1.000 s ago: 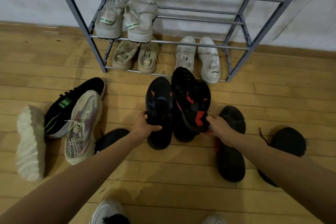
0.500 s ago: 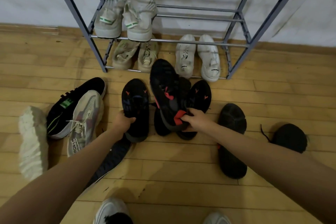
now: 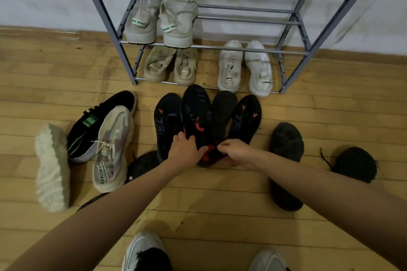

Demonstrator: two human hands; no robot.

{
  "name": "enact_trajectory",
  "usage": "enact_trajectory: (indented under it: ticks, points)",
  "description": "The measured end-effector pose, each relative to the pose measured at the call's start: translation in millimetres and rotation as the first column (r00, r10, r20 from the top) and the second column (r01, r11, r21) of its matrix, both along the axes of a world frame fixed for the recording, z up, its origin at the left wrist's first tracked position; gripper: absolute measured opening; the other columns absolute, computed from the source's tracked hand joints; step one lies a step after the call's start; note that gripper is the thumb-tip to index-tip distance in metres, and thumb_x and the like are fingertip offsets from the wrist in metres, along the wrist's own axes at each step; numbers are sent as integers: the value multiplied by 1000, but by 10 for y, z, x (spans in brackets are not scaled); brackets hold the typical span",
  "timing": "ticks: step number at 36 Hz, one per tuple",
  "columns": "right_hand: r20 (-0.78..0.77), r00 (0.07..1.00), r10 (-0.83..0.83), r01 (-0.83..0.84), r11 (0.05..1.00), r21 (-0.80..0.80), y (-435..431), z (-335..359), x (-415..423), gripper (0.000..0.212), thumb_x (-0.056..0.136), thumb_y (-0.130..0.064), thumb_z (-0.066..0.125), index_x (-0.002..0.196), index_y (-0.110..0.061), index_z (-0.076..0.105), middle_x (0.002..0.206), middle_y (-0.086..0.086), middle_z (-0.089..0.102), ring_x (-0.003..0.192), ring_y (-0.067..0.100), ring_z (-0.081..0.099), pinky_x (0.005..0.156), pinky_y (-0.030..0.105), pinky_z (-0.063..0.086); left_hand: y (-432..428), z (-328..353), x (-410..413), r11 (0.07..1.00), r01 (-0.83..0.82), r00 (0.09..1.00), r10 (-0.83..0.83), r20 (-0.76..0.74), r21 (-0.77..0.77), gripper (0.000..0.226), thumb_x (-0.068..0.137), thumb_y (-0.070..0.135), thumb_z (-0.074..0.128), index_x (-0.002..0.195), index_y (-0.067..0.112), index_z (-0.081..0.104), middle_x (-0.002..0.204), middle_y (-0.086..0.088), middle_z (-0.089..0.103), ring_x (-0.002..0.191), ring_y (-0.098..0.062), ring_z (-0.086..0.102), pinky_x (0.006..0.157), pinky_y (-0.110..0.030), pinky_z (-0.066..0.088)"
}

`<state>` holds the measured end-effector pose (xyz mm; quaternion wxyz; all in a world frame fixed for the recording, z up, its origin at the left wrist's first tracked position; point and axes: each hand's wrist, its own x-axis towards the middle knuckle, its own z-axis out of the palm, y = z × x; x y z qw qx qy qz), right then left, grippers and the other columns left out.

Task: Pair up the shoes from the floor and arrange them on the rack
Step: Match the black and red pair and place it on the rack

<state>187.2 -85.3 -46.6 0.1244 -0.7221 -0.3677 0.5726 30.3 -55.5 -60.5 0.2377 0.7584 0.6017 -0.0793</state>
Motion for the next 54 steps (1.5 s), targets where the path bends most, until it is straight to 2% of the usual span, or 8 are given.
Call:
enact_trajectory:
  ticks: [7, 12, 17, 25, 31, 34, 45, 54]
  points:
    - [449, 885, 126, -166, 985, 51, -127, 13, 445, 33, 93, -20, 55, 123, -6, 52, 123, 11, 55, 108, 25, 54, 83, 29, 48, -1, -55, 116, 998, -40, 998, 43, 42, -56, 90, 76, 71, 53, 142, 13, 29, 150, -24, 17, 137, -42, 22, 112, -48, 25]
    - [745, 662, 80, -20, 996, -90, -420, -135, 873, 88, 84, -35, 64, 147, -12, 8, 154, 14, 6, 142, 40, 6, 110, 61, 23, -103, -89, 350, 994, 107, 994, -107, 22, 21, 74, 76, 53, 68, 134, 19, 35, 155, -21, -4, 139, -41, 21, 115, -50, 18]
    - [599, 800, 45, 96, 975, -201, -798, -300, 1155, 112, 78, -49, 68, 146, -13, -13, 154, 18, -4, 137, 43, 20, 109, 49, 31, -144, -47, 512, 992, 88, 980, -102, 171, 85, 13, 83, 16, 63, 96, 19, 58, 151, -10, 18, 131, -33, 35, 106, -51, 34]
    - [558, 822, -114, 180, 981, -64, -945, -424, 1161, 116, 76, -46, 71, 147, -19, -16, 151, 17, 8, 133, 44, 27, 107, 51, 35, -181, -68, 531, 999, -7, 983, 0, 182, 37, 56, 76, 19, 75, 119, 14, 39, 126, -13, 36, 111, -32, 48, 95, -42, 46]
    - [-27, 865, -500, 496, 848, 187, -805, -320, 1302, 90, 71, -17, 79, 135, -29, 17, 128, 9, 44, 109, 23, 51, 84, 35, 48, -200, -87, 507, 999, 13, 978, -23, 208, 51, 55, 78, 16, 71, 123, 15, 39, 124, -10, 44, 112, -29, 48, 94, -41, 45]
    - [-246, 825, -509, 547, 829, 120, -676, -190, 1234, 77, 75, -8, 72, 131, -30, 24, 120, 6, 49, 97, 19, 58, 67, 26, 51, -201, -95, 488, 999, 17, 977, -24, 213, 37, 55, 80, 17, 70, 125, 15, 39, 125, -8, 44, 114, -28, 47, 94, -40, 45]
    - [-634, 645, -426, 525, 850, -37, -352, 29, 818, 27, 76, -11, 51, 100, -10, 63, 90, 7, 71, 82, 22, 70, 67, 30, 56, -109, -23, 597, 984, 19, 978, -56, 202, 178, 43, 93, 32, 53, 132, 15, 50, 143, -10, 33, 135, -30, 24, 113, -39, 21]
    - [-230, 885, -405, 428, 902, 58, -223, -28, 828, 38, 84, -6, 50, 118, -15, 62, 104, 7, 67, 96, 22, 61, 79, 32, 51, -126, -79, 344, 992, 124, 947, -116, 298, -7, 38, 94, 16, 51, 132, 16, 52, 142, -6, 39, 130, -27, 35, 109, -33, 30]
